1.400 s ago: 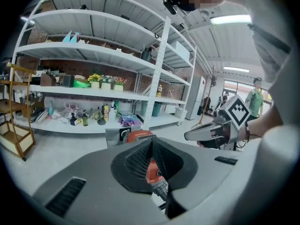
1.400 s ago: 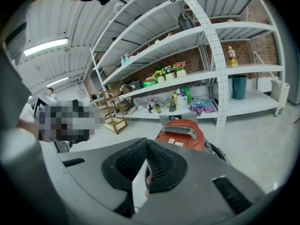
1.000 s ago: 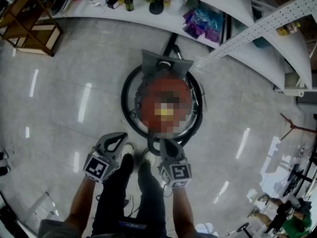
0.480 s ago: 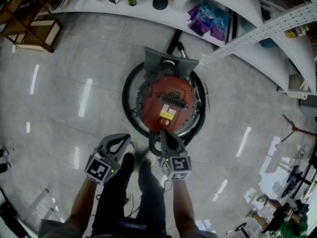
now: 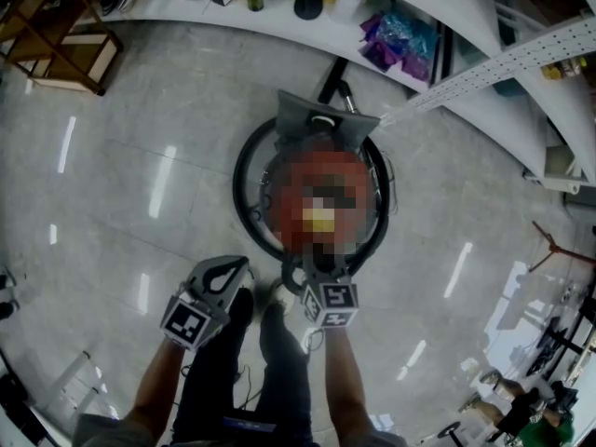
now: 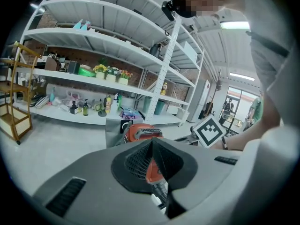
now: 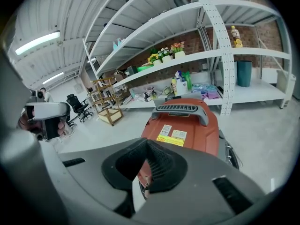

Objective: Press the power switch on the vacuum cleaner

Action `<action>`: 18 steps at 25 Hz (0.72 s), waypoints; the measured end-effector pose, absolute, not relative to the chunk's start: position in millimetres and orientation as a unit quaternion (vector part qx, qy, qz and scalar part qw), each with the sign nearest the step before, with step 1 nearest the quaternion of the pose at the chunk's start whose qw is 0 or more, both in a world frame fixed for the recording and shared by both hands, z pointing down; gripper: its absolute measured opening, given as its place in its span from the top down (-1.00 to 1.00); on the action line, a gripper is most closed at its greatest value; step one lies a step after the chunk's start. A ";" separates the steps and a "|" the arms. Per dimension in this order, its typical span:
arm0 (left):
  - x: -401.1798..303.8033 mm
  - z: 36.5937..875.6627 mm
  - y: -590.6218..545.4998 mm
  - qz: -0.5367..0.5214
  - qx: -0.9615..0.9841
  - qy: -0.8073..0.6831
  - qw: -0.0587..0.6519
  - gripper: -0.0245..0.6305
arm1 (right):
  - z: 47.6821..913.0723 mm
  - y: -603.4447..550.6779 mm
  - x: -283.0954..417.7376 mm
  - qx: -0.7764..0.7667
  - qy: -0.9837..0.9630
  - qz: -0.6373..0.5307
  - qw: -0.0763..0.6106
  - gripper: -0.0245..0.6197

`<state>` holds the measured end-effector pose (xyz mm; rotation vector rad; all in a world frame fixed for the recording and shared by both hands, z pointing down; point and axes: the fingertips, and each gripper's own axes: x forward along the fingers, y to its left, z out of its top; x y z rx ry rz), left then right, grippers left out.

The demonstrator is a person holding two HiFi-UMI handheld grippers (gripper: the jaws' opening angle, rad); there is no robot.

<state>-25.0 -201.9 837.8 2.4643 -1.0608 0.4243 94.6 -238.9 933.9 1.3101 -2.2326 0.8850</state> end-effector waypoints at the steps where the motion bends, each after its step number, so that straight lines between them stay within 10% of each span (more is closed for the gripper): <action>1: -24.5 837.7 -201.8 0.152 0.887 -0.382 0.212 0.91 | 936.3 -239.3 95.2 0.469 -0.799 0.318 0.204 0.89; 18: -25.4 838.7 -197.1 0.166 0.891 -0.369 0.208 0.91 | 957.8 -239.4 86.5 0.461 -0.795 0.325 0.225 0.89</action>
